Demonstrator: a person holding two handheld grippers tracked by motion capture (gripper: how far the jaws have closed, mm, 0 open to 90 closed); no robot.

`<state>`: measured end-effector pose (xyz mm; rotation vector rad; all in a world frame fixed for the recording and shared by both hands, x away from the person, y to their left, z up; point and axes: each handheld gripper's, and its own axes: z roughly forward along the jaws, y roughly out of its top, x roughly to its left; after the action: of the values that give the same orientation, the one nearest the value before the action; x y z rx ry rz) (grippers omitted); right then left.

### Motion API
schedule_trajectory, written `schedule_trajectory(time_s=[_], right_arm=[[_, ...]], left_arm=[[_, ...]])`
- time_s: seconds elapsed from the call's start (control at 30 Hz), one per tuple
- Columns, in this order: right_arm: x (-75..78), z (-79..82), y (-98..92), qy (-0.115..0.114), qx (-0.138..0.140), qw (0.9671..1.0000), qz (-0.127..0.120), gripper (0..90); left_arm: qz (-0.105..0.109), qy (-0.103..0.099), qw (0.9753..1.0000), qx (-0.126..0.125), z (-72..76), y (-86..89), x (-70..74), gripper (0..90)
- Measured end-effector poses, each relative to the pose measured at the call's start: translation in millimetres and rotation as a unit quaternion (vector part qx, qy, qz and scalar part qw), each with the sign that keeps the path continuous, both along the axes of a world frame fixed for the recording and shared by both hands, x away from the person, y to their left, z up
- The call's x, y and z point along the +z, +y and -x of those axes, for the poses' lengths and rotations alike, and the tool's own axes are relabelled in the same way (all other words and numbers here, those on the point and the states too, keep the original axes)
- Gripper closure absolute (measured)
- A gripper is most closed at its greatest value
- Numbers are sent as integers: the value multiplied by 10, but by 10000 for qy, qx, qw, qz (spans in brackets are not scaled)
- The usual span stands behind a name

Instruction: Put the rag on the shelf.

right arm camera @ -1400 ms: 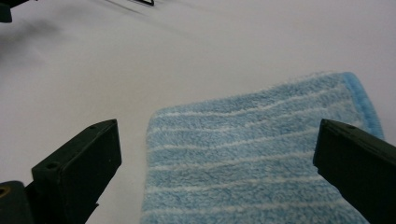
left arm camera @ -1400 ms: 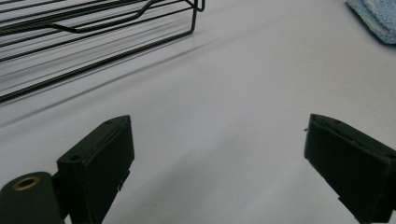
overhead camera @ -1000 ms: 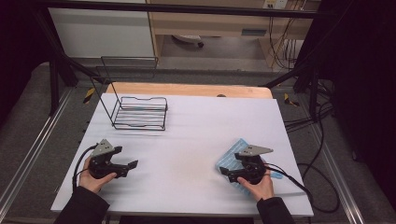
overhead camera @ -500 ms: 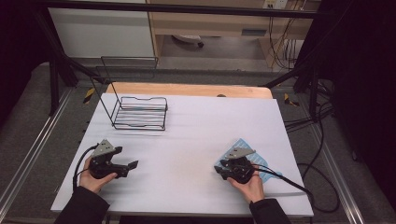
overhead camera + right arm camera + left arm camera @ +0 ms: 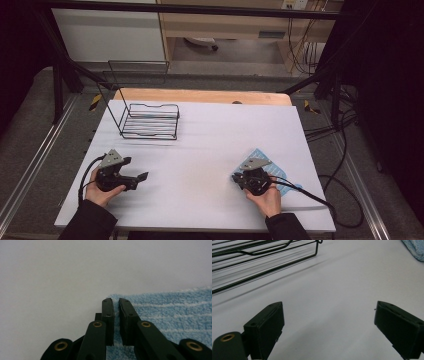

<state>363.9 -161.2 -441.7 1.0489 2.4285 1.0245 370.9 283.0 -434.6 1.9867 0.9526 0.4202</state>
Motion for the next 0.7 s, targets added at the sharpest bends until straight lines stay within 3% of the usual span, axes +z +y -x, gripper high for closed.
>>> schedule_trajectory(time_s=[0.23, 0.7], right_arm=[[96, -16, 0, 107, -37, 9990, -434, 837], [213, -86, 320, 134, 63, 9968, -790, 843]], left_arm=[[-35, 1, 10000, -11, -1, -1, -3, 89], [-11, -11, 10000, 22, 2, -2, 0, 89]])
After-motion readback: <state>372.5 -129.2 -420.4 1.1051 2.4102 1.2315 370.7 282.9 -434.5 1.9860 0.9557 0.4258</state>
